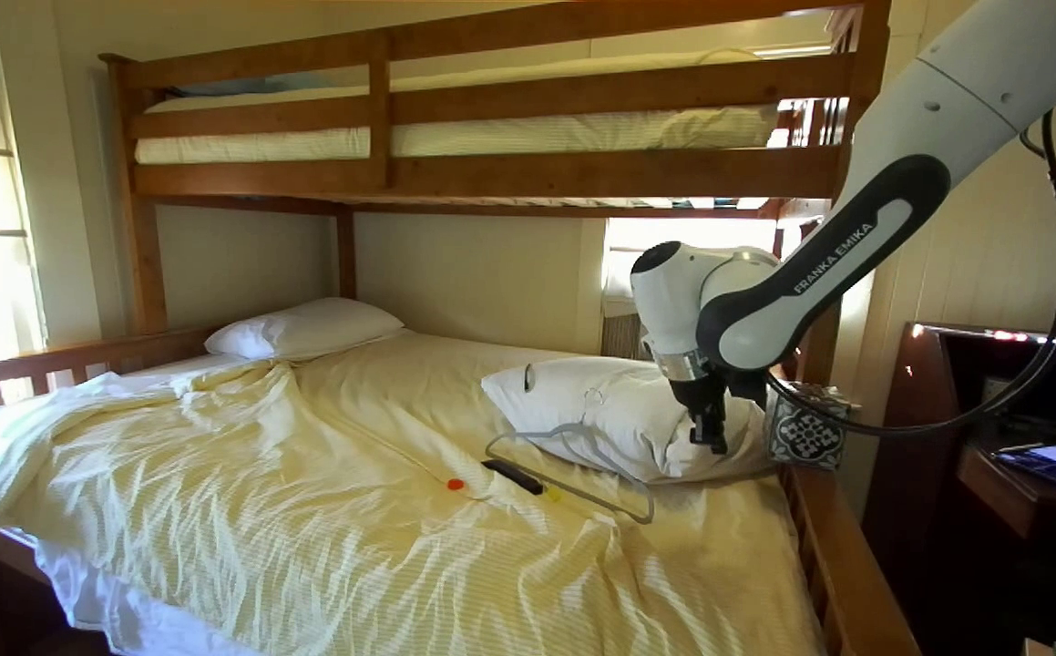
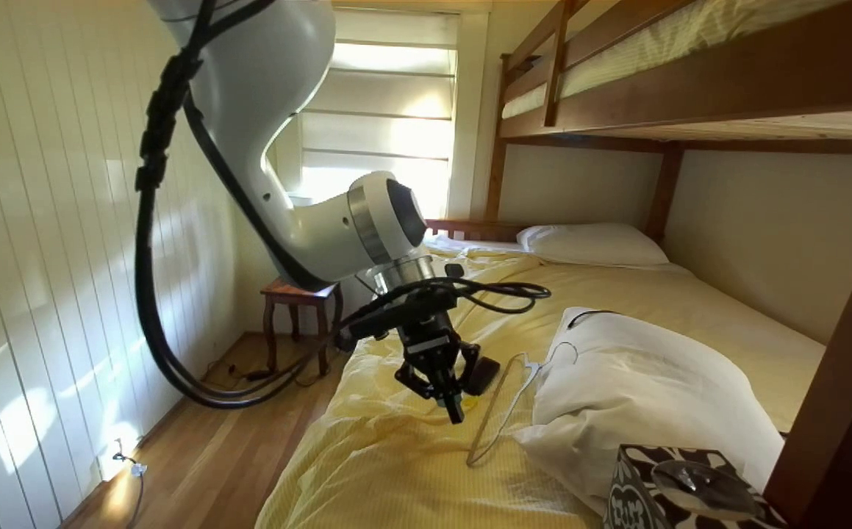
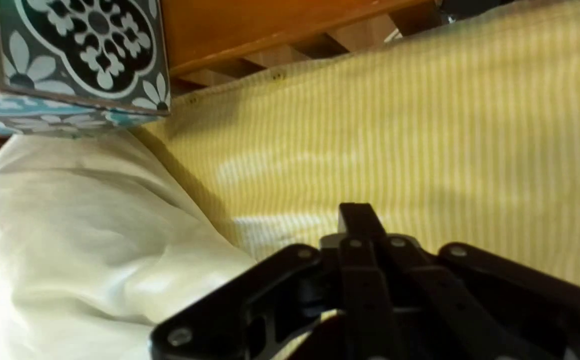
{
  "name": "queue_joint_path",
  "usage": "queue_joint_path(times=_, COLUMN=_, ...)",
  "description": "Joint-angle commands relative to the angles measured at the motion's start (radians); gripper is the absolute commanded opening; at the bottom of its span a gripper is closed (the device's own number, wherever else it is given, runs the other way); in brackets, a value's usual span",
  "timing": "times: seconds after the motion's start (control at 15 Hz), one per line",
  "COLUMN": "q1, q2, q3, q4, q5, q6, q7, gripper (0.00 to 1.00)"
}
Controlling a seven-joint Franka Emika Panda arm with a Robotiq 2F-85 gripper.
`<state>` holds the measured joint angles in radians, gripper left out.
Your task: Pick up the novel and place it on the bed frame
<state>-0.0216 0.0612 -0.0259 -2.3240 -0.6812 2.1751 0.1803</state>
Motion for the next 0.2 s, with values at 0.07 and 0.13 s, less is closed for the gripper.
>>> queue_joint_path(times=0.07, q1=-0.014, q2=-0.011, q3=-0.016, q4=0.002, q5=0.056, q6=0.062, q7=-0.133, gripper=0.27)
queue_joint_path(times=0.13, q1=-0.019, q2=-0.012, q3=-0.021, q4=0.004, q5=0.063, q6=0.069, q7=-0.155, gripper=0.08)
